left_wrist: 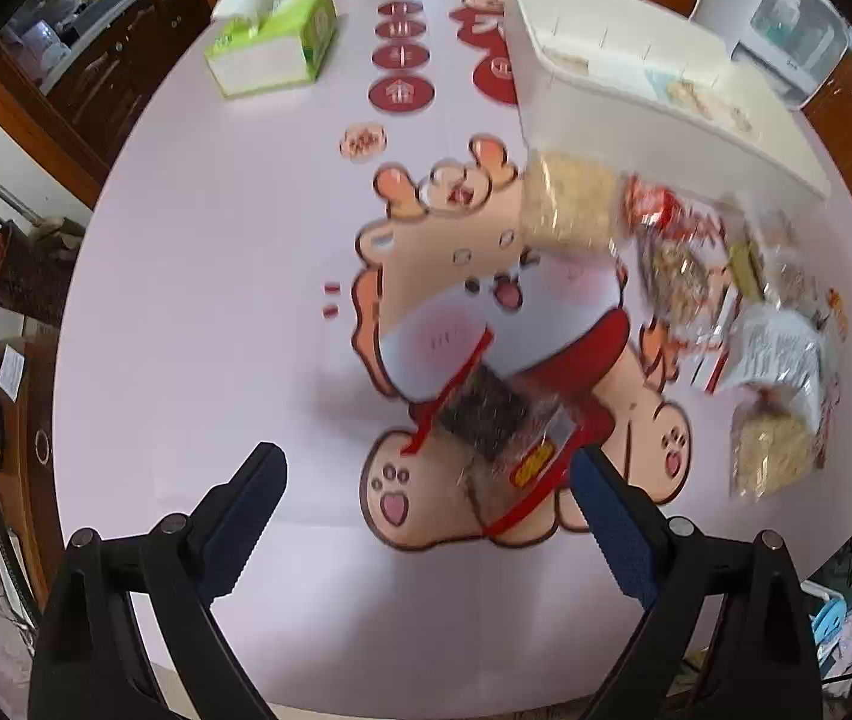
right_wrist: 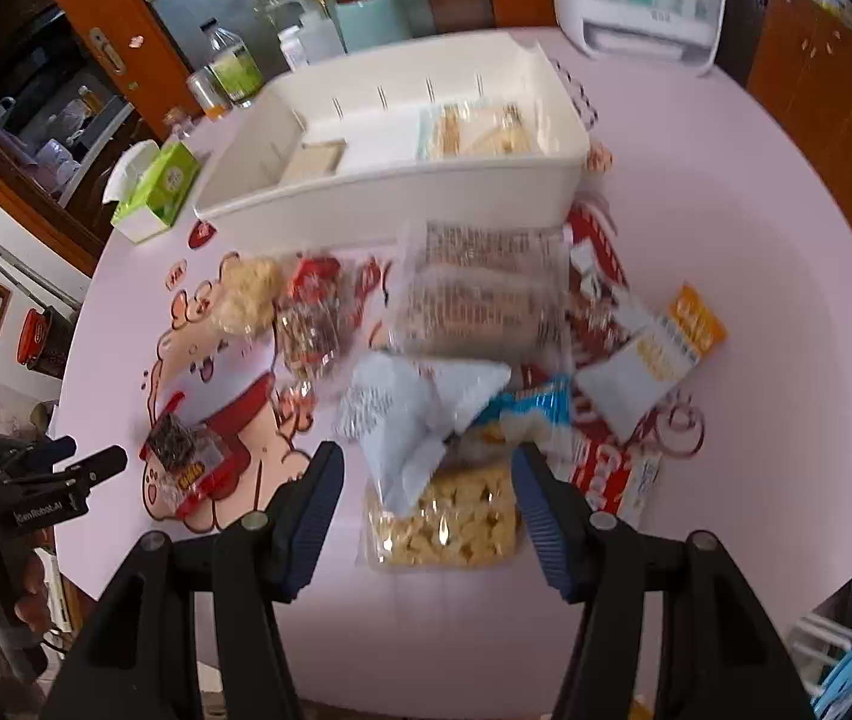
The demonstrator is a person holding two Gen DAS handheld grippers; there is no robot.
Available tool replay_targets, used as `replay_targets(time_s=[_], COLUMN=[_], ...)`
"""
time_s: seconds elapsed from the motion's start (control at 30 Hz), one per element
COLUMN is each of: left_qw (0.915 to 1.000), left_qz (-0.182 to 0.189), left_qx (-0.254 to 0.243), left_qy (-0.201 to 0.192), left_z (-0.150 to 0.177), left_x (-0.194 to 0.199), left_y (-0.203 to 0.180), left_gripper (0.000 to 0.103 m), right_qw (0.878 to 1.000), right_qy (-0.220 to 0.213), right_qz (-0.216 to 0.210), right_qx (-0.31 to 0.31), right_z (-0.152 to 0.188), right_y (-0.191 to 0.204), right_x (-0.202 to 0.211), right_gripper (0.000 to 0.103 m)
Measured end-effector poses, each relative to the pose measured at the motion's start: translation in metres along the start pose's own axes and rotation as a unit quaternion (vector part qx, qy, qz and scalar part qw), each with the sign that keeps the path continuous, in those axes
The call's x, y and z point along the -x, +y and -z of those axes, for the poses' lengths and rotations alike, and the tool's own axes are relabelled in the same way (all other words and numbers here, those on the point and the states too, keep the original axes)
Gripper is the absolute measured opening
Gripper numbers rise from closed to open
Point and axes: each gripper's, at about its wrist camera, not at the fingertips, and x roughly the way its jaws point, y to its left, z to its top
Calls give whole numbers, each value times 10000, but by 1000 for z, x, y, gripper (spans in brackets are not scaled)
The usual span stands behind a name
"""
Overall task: Organize snacks
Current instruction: 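Grasp the dark seaweed snack with left tool while right tool grasps the white chip bag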
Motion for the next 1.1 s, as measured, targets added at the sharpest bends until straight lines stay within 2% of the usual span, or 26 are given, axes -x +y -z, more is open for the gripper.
replay_targets(time_s=[0.27,0.43,0.63,0.77,1.1], left_qw=[9997,9992,9942,9872,9694], left_qz=[46,130,515,743,917], left_qx=[-33,114,767,1287,2190], left_qy=[223,359,545,580,620], left_z=[5,0,-3,-2,-3], left_x=[-20,-31,-46,-54,-70], left_y=[-12,-15,-1,9,14], left_gripper=[95,95,95,95,95], right_qw=[9984,9980,9970,9958,9916], right_qy=[253,286,375,481,661], right_qz=[-382,-390,-444,-539,-936], right_qx=[-336,-411,-517,-561,-608], right_z=[4,-6,-15,-17,-26], right_y=[-5,-7,-14,-18,-24], right_x=[-18,-26,-40,-50,-64], right_gripper=[59,59,59,59,59])
